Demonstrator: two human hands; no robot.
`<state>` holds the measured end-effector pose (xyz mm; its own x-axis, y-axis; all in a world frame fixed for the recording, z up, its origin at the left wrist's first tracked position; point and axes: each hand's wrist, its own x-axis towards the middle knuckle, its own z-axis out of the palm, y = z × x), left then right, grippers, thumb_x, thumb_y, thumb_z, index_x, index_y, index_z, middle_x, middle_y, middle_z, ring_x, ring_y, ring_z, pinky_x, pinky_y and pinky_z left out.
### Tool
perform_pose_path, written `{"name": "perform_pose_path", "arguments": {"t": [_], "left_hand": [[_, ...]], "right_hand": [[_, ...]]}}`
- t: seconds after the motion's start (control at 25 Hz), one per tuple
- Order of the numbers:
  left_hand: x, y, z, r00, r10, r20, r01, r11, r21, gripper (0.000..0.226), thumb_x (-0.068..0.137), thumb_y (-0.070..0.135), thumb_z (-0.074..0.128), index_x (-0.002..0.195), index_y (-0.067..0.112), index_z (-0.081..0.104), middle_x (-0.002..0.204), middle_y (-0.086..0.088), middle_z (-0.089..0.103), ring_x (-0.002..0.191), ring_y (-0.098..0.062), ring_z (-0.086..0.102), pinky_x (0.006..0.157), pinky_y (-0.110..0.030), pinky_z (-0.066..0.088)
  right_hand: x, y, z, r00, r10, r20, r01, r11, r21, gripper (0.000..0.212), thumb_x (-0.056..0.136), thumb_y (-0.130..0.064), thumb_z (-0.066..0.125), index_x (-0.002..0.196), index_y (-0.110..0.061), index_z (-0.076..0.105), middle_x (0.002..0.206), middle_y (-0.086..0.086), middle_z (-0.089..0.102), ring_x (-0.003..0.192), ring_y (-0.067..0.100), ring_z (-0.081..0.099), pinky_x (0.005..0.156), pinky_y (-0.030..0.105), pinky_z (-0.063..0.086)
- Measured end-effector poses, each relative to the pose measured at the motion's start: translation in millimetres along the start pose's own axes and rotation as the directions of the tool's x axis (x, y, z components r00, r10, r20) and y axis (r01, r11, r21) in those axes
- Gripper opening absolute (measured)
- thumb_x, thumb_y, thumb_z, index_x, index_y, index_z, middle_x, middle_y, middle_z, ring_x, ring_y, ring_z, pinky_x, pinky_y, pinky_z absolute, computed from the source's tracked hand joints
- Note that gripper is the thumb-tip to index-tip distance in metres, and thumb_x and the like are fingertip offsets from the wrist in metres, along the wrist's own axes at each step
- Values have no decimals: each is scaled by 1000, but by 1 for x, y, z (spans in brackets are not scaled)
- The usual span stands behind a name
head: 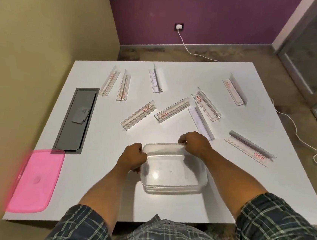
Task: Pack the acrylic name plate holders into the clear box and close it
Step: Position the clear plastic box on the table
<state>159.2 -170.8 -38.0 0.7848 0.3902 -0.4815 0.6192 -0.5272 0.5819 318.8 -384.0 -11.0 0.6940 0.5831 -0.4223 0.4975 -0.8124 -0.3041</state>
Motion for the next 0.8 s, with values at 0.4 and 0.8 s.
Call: {"name": "perform_pose_path", "arguments": {"t": [0.4,0.8], "left_hand": [[2,-1,-8,971,-121,205,108,991,76,45,88,51,56,79,7,57,57,-14,71,46,-29,70,52,-35,59],[34,50,-20,955,231,-188,-137,902,410,53,99,51,38,65,13,54,65,1,60,70,-27,61,62,-28,40]], "right_hand": [[-3,16,6,998,-64,17,65,996,-60,25,92,-18,61,112,-28,73,113,-3,72,106,22,65,85,33,52],[-37,64,11,895,207,-395,-87,950,299,34,102,-48,45,102,-24,69,101,-6,70,95,21,66,81,35,48]]}}
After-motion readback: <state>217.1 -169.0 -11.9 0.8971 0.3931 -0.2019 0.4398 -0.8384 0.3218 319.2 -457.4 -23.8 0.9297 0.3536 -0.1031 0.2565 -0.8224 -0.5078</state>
